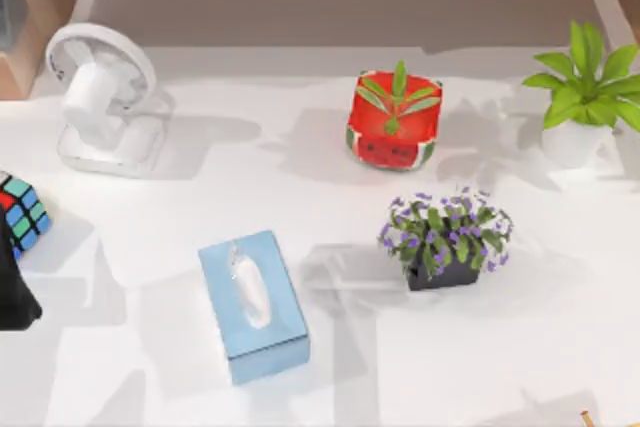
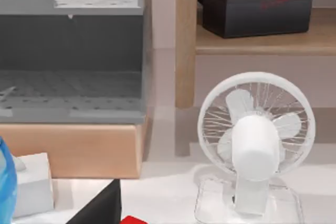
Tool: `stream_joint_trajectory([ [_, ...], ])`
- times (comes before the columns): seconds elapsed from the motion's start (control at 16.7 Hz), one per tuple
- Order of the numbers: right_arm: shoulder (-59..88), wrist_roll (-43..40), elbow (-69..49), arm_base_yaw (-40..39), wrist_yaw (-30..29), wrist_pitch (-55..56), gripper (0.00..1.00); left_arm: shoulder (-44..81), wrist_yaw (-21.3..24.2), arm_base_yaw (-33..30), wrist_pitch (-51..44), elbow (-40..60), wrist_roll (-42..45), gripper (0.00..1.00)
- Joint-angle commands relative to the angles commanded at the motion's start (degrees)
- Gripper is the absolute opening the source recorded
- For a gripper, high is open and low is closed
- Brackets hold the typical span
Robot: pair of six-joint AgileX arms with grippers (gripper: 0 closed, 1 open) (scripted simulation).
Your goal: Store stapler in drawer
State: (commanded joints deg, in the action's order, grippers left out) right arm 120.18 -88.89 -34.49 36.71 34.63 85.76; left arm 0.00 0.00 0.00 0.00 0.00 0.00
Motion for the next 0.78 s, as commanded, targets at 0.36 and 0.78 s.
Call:
stream_joint_trajectory([
  [0.36,2.7,-0.1,-7.5,-3.9,-3.9,-4.6,0.00,0.0,0.0,0.0,0.0,0.0,0.0,1.00],
  [0.78,3.9,-0.3,-10.2,-4.4,-4.9,-6.2,0.00,0.0,0.0,0.0,0.0,0.0,0.0,1.00],
])
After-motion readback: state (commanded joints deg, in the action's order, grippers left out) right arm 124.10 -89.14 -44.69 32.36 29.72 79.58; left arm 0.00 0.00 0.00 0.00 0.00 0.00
